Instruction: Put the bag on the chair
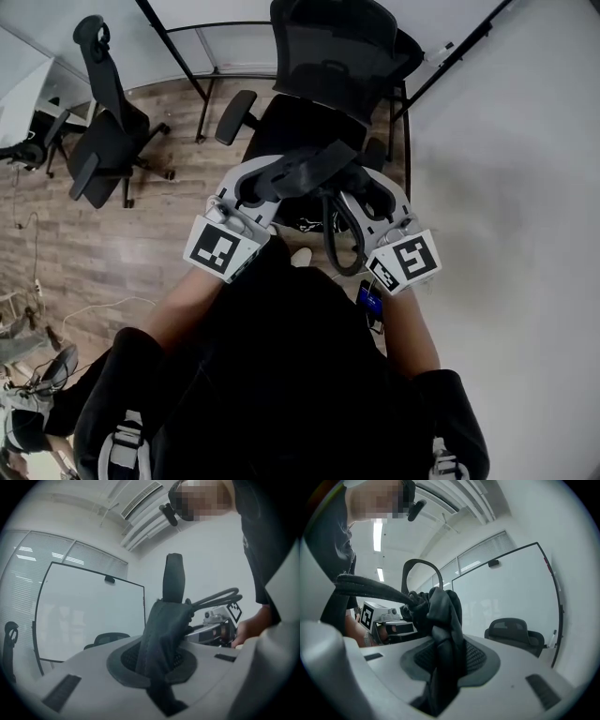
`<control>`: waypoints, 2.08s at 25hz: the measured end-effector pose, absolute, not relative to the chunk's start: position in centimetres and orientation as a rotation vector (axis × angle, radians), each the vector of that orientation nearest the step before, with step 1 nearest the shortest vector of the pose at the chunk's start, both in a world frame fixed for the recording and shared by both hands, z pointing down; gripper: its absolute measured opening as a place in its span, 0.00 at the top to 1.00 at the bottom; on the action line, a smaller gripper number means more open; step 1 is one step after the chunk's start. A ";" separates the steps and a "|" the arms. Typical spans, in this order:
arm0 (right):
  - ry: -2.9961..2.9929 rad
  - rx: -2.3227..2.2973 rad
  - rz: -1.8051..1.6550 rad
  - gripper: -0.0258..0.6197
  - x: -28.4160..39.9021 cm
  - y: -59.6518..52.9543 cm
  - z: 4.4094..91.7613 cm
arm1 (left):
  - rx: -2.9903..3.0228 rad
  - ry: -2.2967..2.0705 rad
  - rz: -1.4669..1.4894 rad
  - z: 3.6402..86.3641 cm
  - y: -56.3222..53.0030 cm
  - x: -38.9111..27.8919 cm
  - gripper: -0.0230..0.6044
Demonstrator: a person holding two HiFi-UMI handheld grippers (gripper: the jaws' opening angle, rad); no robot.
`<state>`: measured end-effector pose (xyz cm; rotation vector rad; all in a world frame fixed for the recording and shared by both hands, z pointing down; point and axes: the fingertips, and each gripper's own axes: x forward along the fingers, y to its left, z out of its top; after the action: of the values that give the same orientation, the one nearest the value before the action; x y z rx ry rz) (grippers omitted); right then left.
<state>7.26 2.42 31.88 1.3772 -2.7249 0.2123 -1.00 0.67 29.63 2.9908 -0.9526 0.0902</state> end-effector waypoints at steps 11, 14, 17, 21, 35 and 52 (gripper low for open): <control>-2.638 1.479 0.282 0.80 10.6 -4.3 34.7 | 3.014 -0.810 0.111 32.2 -6.8 2.7 0.91; -2.608 1.513 0.320 0.80 11.6 -6.8 35.5 | 3.000 -0.755 0.153 33.4 -9.7 3.7 0.91; -2.577 1.546 0.341 0.80 12.3 -9.3 36.5 | 3.003 -0.693 0.157 34.5 -12.2 4.5 0.91; -2.529 1.590 0.361 0.80 13.1 -12.7 38.0 | 3.014 -0.642 0.161 35.6 -15.7 5.4 0.91; -2.414 1.655 0.522 0.80 15.2 -21.9 45.5 | 2.968 -0.538 0.242 42.8 -25.8 8.0 0.91; -2.228 1.674 0.726 0.80 18.5 -31.0 58.2 | 2.839 -0.434 0.364 55.4 -35.9 11.9 0.91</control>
<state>18.54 -31.01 58.21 1.6740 -2.2285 0.7261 11.88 -35.90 55.41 2.8388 -0.4345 0.3639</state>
